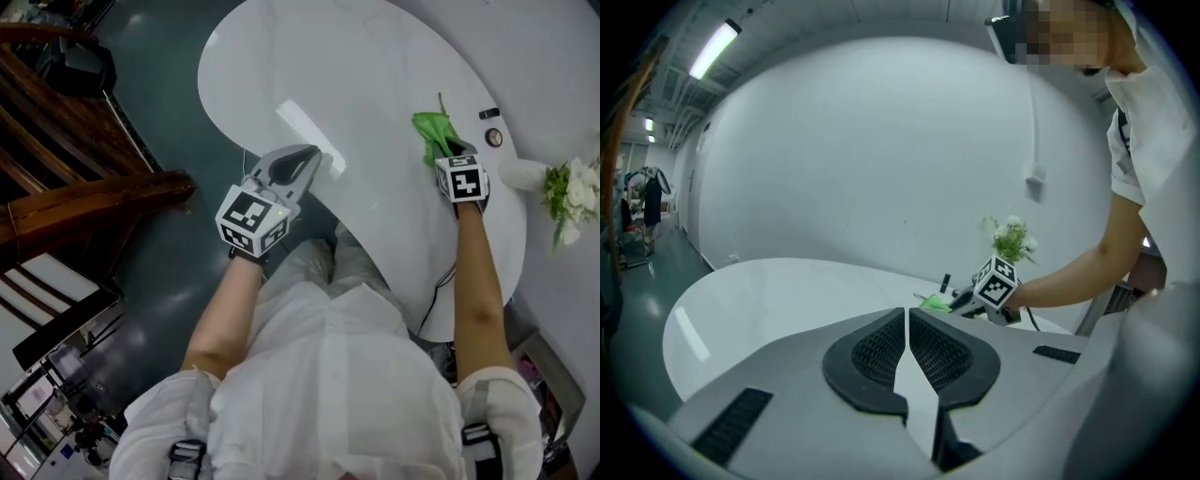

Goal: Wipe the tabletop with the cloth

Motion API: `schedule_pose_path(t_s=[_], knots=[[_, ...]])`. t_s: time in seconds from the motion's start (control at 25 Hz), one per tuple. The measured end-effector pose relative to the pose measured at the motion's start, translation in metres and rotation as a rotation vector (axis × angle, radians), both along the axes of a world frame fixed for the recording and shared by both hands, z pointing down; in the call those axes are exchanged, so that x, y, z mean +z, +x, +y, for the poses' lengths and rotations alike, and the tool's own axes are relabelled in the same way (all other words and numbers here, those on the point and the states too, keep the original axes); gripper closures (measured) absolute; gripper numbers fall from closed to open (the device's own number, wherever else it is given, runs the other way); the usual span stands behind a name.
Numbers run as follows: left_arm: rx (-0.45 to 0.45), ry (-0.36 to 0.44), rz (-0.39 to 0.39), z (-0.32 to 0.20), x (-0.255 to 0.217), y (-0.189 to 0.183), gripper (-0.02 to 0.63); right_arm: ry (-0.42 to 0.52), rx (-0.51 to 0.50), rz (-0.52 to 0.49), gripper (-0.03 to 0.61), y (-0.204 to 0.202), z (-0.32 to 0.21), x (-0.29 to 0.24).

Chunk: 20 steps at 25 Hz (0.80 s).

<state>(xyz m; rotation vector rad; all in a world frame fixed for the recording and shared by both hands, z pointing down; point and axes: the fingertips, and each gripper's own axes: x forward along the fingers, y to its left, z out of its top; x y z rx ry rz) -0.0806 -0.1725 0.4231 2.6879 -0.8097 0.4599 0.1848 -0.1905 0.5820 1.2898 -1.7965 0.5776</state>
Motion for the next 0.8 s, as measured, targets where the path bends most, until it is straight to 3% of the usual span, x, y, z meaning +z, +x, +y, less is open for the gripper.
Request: schedule_pose_path(t_s=[0.36, 0.8], knots=[[0.093, 0.03, -0.015, -0.04, -0.008, 0.017, 0.586, 0.047, 0.032, 0.051, 0.505, -0.008, -0.055, -0.017], [0.243, 0.001, 0.004, -0.085, 0.002, 0.016, 0.586, -0.005, -0.141, -0.012, 0.505, -0.144, -0.021, -0.013]])
